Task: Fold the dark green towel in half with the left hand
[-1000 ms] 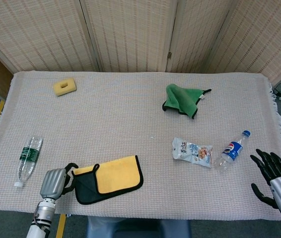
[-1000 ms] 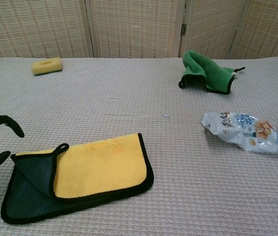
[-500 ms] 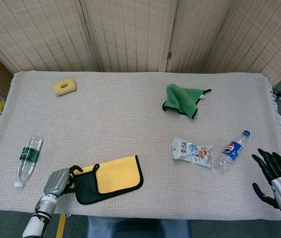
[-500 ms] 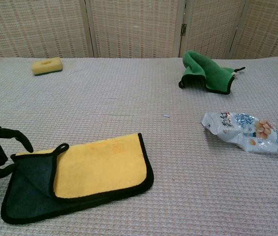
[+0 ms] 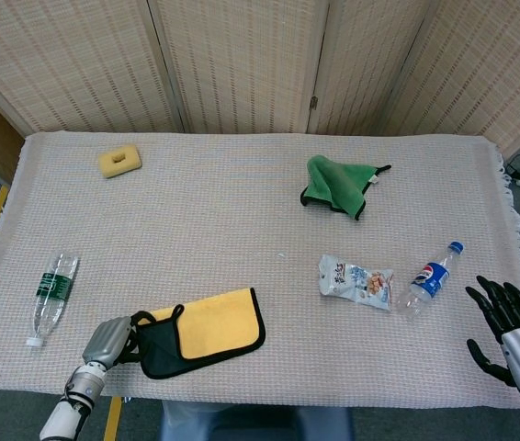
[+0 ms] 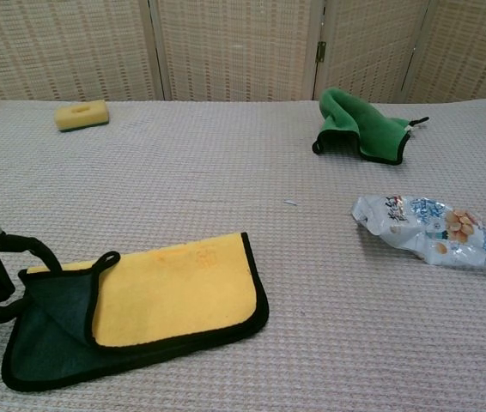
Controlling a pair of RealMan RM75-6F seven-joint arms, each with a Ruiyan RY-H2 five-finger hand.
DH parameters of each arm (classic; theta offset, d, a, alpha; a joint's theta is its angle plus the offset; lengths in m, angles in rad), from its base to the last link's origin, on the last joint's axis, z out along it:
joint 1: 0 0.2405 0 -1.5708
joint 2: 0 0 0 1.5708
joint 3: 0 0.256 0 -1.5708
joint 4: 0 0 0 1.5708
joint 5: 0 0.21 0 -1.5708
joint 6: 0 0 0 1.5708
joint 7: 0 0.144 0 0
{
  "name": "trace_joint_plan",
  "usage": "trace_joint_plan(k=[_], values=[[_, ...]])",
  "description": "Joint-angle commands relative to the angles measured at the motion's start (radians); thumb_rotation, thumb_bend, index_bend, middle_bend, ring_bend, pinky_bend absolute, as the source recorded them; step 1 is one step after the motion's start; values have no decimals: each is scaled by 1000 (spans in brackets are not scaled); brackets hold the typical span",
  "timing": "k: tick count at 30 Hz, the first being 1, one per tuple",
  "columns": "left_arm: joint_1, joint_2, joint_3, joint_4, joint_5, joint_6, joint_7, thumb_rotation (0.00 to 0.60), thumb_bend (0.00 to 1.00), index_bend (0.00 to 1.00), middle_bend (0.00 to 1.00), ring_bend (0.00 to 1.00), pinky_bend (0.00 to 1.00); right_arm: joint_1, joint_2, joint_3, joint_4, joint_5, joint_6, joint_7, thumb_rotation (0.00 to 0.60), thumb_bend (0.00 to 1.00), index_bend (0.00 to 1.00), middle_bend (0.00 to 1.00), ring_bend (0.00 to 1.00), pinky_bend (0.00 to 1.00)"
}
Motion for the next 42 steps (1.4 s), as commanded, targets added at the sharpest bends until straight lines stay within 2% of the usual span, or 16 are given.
trace_joint_plan(k=[1,17,30,37,42], values=[[1,3,13,-4,11,7,-7,600,497,353,1000,1000,1000,-1,0,0,0,-1,3,1,600,462,0,0,0,0],[47,17,113,-33,143,91,-11,600,507,391,1000,1000,1000,-6,-1,-5,3,-12,10,1,600,462,0,0,0,0],[122,59,156,-41,341,232,-49,600,511,318,1000,1000,1000,-4,-6,-7,-3,-12,-2,-17,600,462,0,0,0,0],[170,112,172,-53,442,308,-135,600,512,323,1000,1000,1000,0,-8,-5,-5,-6,-11,-21,600,462,0,0,0,0],[191,112,195,-1,490,302,-220,600,512,335,1000,1000,1000,8,-11,-6,-9,-6,-29,-32,600,461,0,0,0,0]])
